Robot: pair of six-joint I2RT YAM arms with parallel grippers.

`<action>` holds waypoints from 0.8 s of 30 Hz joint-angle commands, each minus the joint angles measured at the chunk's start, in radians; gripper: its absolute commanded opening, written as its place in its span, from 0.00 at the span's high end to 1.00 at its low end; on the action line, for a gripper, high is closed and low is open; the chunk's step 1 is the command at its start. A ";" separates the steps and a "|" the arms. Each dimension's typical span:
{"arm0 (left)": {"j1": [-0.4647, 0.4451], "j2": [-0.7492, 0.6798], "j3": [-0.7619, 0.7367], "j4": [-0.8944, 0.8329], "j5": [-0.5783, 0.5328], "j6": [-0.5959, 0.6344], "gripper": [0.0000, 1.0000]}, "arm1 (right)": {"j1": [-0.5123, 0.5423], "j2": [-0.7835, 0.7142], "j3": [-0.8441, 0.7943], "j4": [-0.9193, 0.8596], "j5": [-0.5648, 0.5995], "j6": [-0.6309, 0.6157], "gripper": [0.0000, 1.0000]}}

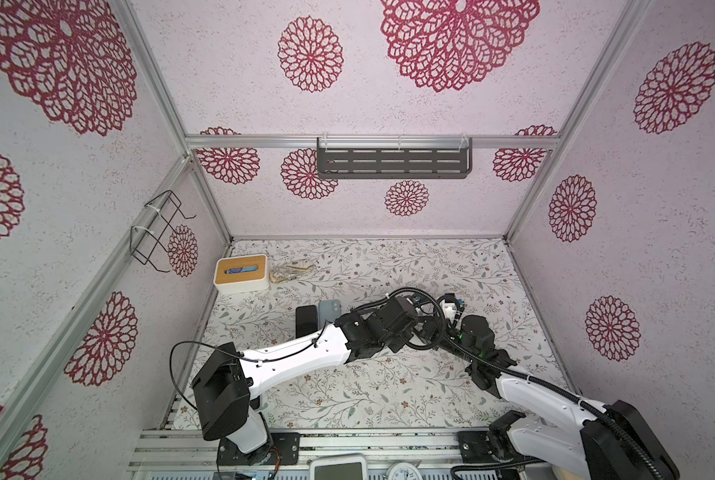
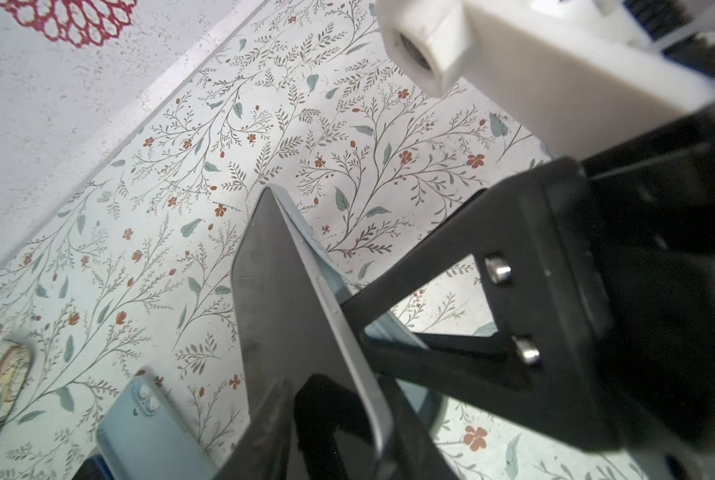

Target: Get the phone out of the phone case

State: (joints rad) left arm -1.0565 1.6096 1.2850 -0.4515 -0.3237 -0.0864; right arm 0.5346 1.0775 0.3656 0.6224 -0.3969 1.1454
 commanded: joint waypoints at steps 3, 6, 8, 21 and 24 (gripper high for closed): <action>0.003 -0.025 -0.043 0.066 0.048 0.016 0.90 | 0.002 -0.031 0.012 0.092 -0.030 0.005 1.00; 0.003 -0.057 -0.065 0.080 0.046 0.002 1.00 | 0.000 -0.020 0.010 0.087 -0.026 0.005 1.00; 0.002 -0.084 -0.081 0.091 0.041 -0.008 1.00 | 0.000 -0.010 0.011 0.087 -0.026 0.004 1.00; -0.028 -0.279 -0.097 -0.146 -0.310 -0.037 1.00 | -0.068 0.158 0.025 -0.122 0.022 -0.120 1.00; -0.027 -0.259 -0.138 -0.161 -0.335 -0.036 1.00 | -0.074 0.168 0.049 -0.166 0.013 -0.153 1.00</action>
State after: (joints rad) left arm -1.0801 1.3293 1.1805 -0.5674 -0.5804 -0.1131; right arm 0.4683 1.2495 0.3645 0.4767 -0.3885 1.0534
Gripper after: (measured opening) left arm 0.106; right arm 0.066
